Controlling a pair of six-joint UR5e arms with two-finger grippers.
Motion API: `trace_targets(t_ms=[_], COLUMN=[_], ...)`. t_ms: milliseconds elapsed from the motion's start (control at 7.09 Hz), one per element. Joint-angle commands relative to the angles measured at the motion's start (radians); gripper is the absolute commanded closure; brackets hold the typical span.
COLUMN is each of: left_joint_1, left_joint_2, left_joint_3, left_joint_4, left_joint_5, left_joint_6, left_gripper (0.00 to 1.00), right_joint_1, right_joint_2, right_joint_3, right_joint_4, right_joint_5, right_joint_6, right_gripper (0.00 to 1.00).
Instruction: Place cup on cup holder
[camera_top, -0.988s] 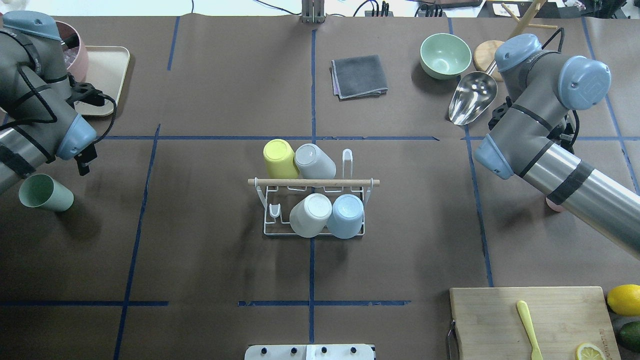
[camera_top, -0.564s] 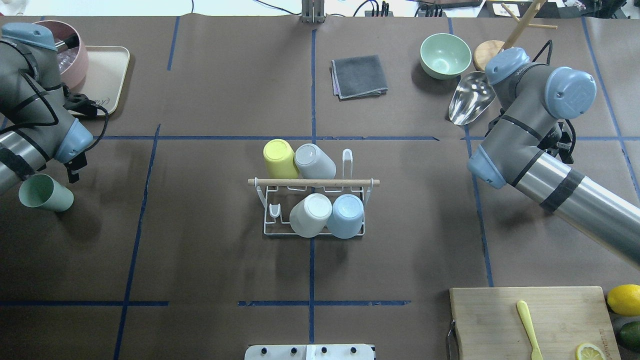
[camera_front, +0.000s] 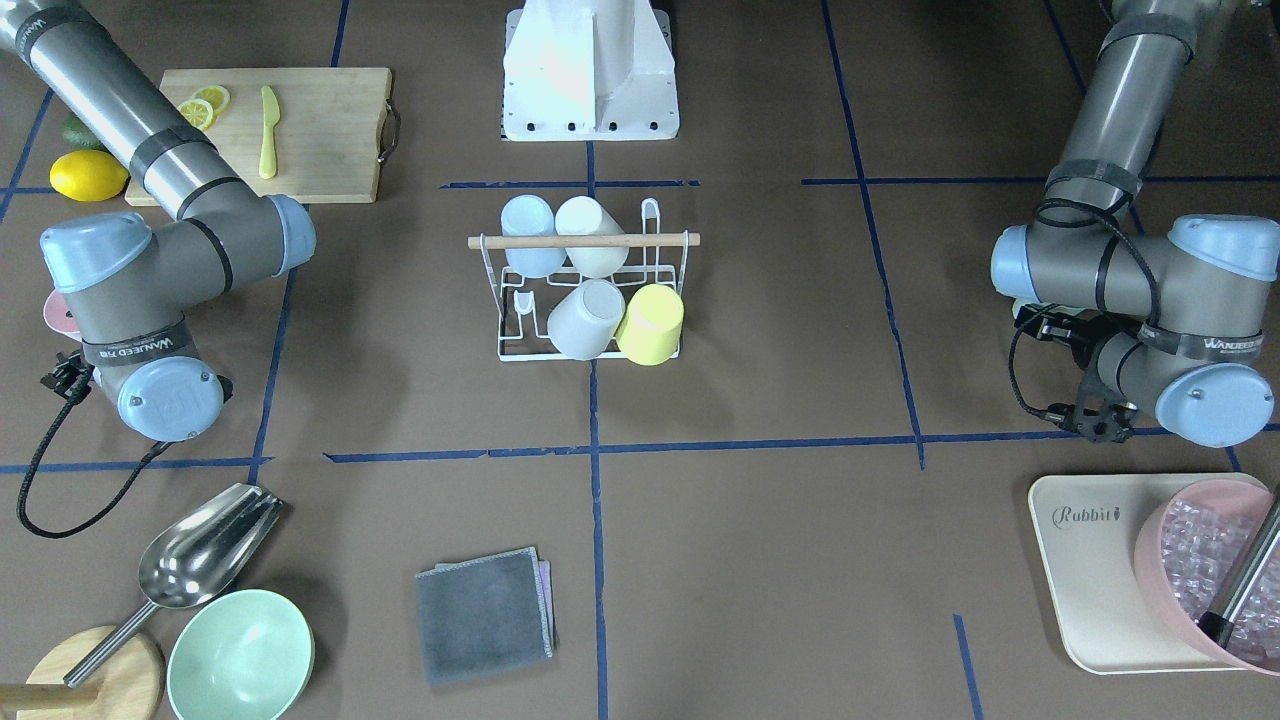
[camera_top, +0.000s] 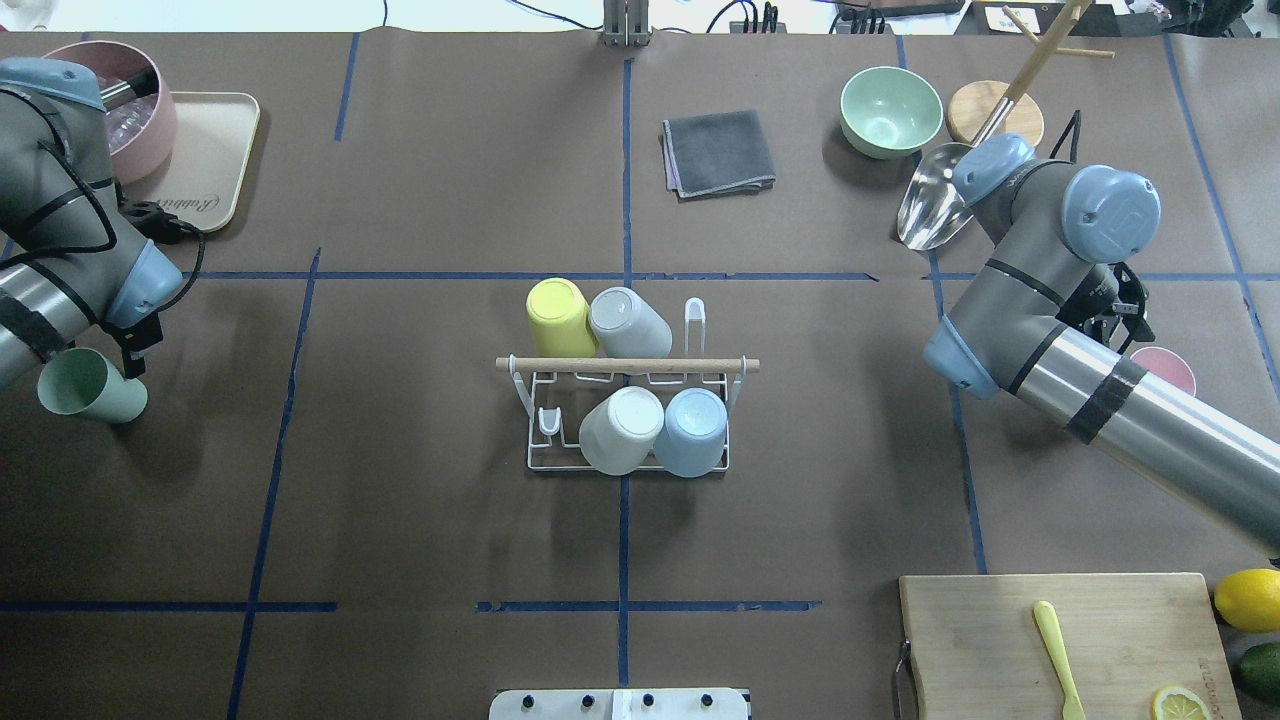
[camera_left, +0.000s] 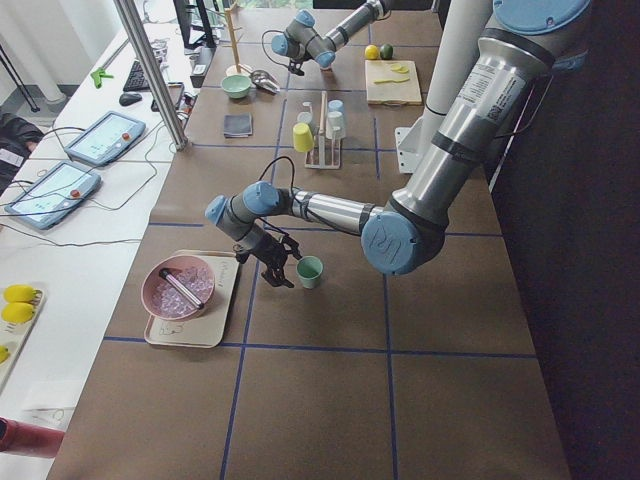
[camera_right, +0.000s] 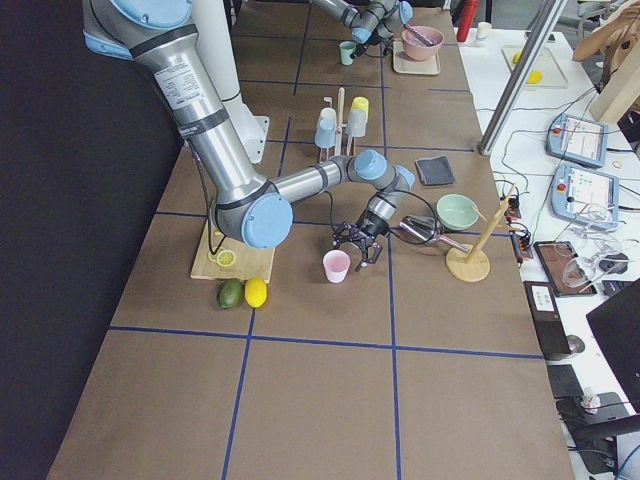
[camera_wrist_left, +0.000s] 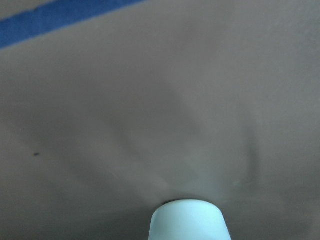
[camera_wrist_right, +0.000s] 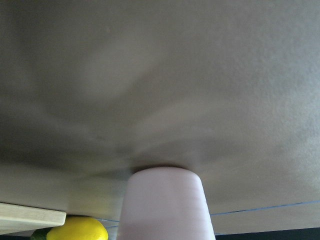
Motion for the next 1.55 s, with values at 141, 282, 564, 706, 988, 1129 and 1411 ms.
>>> trace_targets(t_ms=[141, 282, 564, 706, 988, 1129, 1411], left_joint_1=[0.007, 0.03, 0.04, 0.04, 0.04, 0.04, 0.038], left_joint_2=[0.006, 0.01, 0.017, 0.025, 0.026, 0.026, 0.028], left_joint_3=[0.002, 0.007, 0.016, 0.014, 0.013, 0.011, -0.001], left_joint_4=[0.054, 0.052, 0.055, 0.086, 0.11, 0.112, 0.114], left_joint_5=[-0.059, -0.06, -0.06, -0.06, -0.06, -0.06, -0.06], left_joint_6=[0.0, 0.0, 0.0, 0.002, 0.002, 0.002, 0.002], left_gripper=[0.0, 0.0, 0.0, 0.0, 0.0, 0.12, 0.88], right_joint_1=[-0.027, -0.032, -0.042, -0.058, -0.059, -0.059, -0.061], right_joint_2=[0.001, 0.001, 0.009, 0.009, 0.003, 0.006, 0.002], right_joint_3=[-0.021, -0.023, -0.025, -0.034, -0.044, -0.055, -0.055], right_joint_4=[-0.021, -0.039, -0.078, -0.083, -0.083, -0.083, -0.086], right_joint_5=[-0.041, -0.063, -0.065, -0.065, -0.072, -0.078, -0.079], right_joint_6=[0.003, 0.003, 0.003, 0.003, 0.003, 0.003, 0.003], right_gripper=[0.0, 0.0, 0.0, 0.0, 0.0, 0.0, 0.0])
